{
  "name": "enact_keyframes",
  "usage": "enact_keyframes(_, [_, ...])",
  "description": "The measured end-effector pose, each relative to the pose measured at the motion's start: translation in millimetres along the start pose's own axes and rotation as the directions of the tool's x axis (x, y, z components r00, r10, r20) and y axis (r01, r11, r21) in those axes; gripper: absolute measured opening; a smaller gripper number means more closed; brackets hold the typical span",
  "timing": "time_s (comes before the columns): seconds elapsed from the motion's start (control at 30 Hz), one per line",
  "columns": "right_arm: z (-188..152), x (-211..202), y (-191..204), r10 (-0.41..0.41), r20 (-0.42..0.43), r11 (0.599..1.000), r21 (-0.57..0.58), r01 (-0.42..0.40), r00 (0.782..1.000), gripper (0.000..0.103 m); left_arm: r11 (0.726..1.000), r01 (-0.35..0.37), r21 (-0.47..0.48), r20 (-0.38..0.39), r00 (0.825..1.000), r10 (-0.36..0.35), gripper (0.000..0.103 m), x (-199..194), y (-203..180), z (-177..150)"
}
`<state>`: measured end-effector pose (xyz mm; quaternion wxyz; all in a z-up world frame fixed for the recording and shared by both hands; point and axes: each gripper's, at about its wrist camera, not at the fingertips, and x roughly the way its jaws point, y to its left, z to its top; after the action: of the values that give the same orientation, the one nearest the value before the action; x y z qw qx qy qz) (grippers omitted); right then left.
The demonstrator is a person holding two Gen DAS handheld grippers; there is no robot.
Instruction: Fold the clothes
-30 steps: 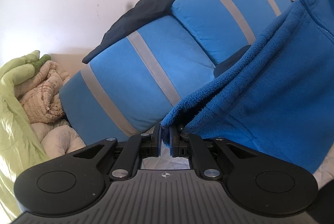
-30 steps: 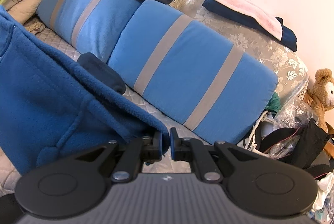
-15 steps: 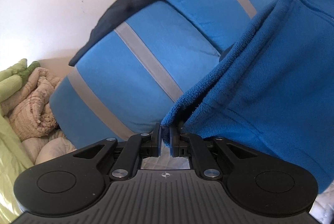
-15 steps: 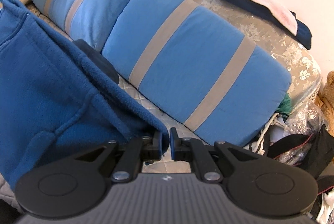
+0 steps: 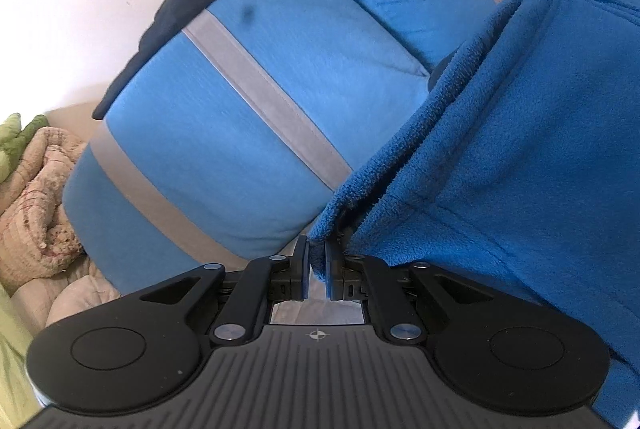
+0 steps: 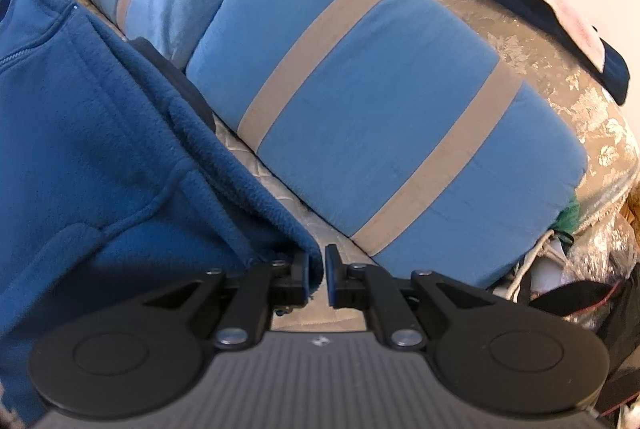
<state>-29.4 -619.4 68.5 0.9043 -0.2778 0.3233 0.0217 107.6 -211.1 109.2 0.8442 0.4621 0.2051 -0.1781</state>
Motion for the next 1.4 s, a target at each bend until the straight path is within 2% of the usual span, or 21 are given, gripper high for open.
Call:
enact_keyframes(0.67, [24,90,-10,-0.026,-0.05,1.0,0.005,0.027,0.998,0.026,1.0,0.02,0.018,-0.085,0.996,-0.018,0.009,85,-3,20])
enact_keyframes(1.17, [22,142,-2,-0.048,-0.094,0.999,0.0,0.048,0.994,0.026,0.998,0.01,0.056,-0.134,0.991,-0.002,0.011,137,-17,32])
enact_keyframes(1.23, [22,145,0,-0.054,-0.098,0.999,-0.002,0.054,0.994,0.026,0.998,-0.009,0.061,-0.137,0.99,0.018,0.014,138,-19,32])
enact_keyframes(1.3, [22,148,1,-0.059,-0.103,0.998,-0.004,0.059,0.993,0.027,0.997,-0.032,0.069,-0.142,0.989,0.042,0.028,139,-22,32])
enact_keyframes(1.4, [24,145,2,-0.094,-0.096,0.995,0.011,0.096,0.991,0.043,0.995,-0.08,0.066,-0.141,0.986,0.088,0.046,138,-24,34])
